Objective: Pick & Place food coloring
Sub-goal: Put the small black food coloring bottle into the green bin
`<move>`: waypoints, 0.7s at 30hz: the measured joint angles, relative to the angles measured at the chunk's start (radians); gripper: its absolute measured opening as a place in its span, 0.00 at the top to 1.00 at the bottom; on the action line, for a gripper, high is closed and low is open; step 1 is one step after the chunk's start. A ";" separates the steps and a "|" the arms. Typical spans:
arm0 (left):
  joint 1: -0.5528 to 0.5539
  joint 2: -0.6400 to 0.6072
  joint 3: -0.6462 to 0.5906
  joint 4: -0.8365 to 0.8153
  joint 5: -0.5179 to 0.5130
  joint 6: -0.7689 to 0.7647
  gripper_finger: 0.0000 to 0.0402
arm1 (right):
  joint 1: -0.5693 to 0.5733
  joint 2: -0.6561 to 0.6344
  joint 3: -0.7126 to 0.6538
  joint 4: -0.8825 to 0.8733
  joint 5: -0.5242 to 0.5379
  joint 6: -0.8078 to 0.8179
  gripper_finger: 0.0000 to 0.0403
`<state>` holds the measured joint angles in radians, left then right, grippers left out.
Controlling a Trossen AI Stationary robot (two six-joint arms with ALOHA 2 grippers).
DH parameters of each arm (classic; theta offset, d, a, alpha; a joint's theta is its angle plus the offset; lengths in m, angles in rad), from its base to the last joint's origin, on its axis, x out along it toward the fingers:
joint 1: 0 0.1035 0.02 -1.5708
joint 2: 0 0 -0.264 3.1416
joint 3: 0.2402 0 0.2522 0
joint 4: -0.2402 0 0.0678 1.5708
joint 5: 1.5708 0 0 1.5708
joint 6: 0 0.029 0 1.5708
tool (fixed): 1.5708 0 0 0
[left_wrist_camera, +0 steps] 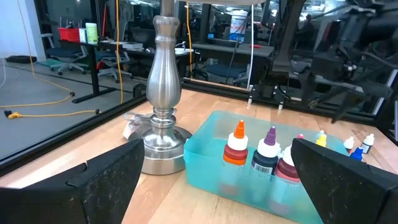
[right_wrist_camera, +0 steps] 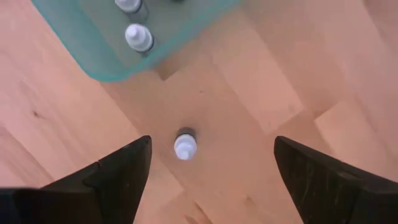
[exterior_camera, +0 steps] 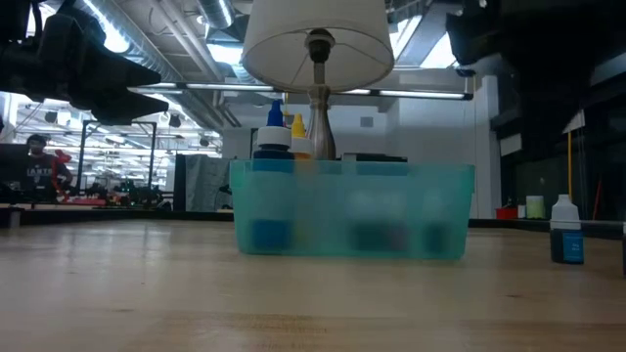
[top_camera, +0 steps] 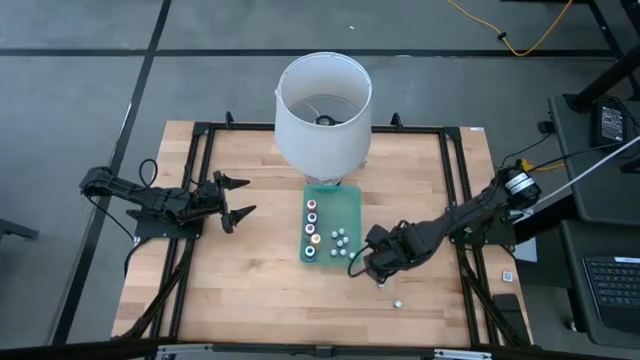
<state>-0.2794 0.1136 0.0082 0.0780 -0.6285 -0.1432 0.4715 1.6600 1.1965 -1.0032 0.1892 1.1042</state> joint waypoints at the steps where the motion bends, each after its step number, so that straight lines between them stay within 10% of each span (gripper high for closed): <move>1: 0.000 0.000 0.000 0.000 0.000 0.000 0.00 | 0.008 0.005 -0.007 0.011 0.000 0.012 0.16; 21: 0.000 0.000 0.000 0.000 0.000 0.000 0.00 | 0.056 0.141 -0.077 0.182 0.002 -0.014 0.16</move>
<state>-0.2796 0.1139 0.0083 0.0780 -0.6285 -0.1434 0.5274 1.8011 1.1198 -0.8216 0.1909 1.0897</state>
